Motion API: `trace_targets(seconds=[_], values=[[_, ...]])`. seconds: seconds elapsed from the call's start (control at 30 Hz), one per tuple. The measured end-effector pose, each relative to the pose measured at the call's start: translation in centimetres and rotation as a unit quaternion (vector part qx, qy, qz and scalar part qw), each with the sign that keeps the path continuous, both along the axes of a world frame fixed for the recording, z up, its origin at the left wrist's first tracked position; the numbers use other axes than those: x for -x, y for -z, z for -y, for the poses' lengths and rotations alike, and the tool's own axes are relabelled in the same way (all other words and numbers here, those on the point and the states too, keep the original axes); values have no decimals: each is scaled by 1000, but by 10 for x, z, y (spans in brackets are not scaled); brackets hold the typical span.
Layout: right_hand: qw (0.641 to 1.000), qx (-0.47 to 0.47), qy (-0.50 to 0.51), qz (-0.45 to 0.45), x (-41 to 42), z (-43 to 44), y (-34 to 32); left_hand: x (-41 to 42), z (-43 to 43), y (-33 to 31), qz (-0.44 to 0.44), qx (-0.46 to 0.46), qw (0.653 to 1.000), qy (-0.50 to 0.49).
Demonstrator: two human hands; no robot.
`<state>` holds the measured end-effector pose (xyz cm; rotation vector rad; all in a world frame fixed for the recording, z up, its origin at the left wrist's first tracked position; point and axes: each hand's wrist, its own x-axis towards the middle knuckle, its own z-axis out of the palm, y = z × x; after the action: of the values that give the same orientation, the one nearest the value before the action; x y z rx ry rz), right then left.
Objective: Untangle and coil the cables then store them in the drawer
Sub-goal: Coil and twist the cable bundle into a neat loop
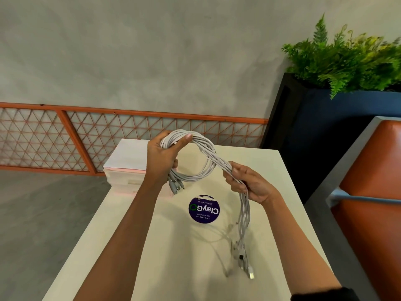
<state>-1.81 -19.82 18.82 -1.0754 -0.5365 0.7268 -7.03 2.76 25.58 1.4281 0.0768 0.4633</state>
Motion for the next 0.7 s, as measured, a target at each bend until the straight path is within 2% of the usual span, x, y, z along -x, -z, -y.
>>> trace_targets(seconds=[0.13,0.2,0.27,0.33,0.4,0.47,0.6,0.63,0.7], values=[[989,106,88,55,10,2,-6,-2,0,1,-6,0,1000,-29],[966,188,141,105,16,0,-10,-2,-1,4,-8,-16,999,-31],[949,227,186,119,16,0,-12,-2,-2,8,-9,-19,1000,-16],[964,203,167,49,14,3,-14,-1,-2,10,-13,-14,1000,4],[981,160,93,-64,12,5,-14,0,-2,12,-17,0,1000,25],[983,117,26,-138,11,7,-10,0,-1,12,-21,20,999,31],[983,-46,-124,-129,6,8,6,-2,4,3,-19,56,998,9],[981,-78,-134,-118,5,7,8,-3,4,-1,-16,64,998,2],[982,-104,-92,-125,7,5,7,-5,6,-11,-9,74,997,-8]])
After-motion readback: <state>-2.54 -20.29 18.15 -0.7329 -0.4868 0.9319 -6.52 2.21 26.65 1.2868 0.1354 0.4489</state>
